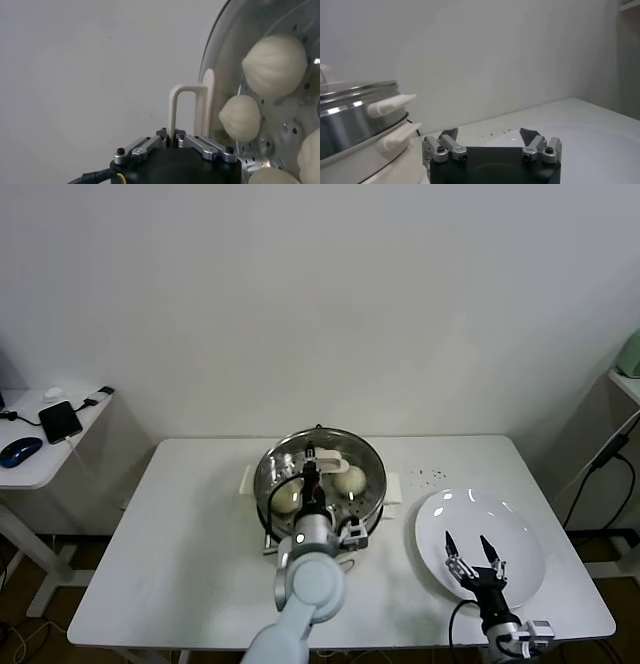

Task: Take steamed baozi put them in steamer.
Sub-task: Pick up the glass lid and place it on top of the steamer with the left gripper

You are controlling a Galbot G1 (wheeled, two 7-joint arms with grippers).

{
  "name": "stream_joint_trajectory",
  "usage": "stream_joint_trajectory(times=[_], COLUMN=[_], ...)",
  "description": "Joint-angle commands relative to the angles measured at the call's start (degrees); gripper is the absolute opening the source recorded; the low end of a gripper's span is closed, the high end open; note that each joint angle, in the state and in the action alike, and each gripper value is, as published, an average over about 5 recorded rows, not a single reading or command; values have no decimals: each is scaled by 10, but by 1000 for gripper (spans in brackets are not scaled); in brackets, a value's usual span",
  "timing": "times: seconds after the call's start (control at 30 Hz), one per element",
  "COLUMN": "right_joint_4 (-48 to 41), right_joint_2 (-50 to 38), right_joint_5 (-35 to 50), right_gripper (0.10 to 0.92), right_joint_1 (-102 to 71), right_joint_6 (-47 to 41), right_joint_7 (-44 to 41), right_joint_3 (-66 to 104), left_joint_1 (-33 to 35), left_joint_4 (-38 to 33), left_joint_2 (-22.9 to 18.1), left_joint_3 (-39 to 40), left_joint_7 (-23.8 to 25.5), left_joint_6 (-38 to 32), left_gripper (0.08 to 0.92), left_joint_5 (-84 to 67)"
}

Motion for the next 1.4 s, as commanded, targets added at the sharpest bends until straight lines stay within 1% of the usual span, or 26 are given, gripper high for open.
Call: stream_joint_trajectory(times=[0.03,0.53,0.97,1.1,1.2,1.4], right_joint_4=[1,-1,-3,-3,-3,-3], right_joint_2=[0,1,2,1,1,1], right_joint_5=[0,-1,-1,-1,-1,-1], right_gripper=[823,823,823,823,823,823], right_joint_1=[1,1,2,1,2,2], right_joint_6=[0,1,3,3,3,3], right_joint_7=[0,0,0,0,0,0], right_joint_3=[0,-2,-4,-4,-4,-4], left_joint_1=[1,6,10,13,19,41], left_joint_4=[4,6,12,7,-3,-47], left_joint_2=[-27,-27,-25,-21,-18,-5], left_joint_3=[-3,-4,-6,-5,-5,-2], left_joint_7=[-3,-5,-22,-27,-25,-6], left_joint_6=[-6,-6,-9,-20,-27,-34], left_gripper=[166,166,166,175,231,404], left_joint_5=[6,-2,-6,-7,-9,-20])
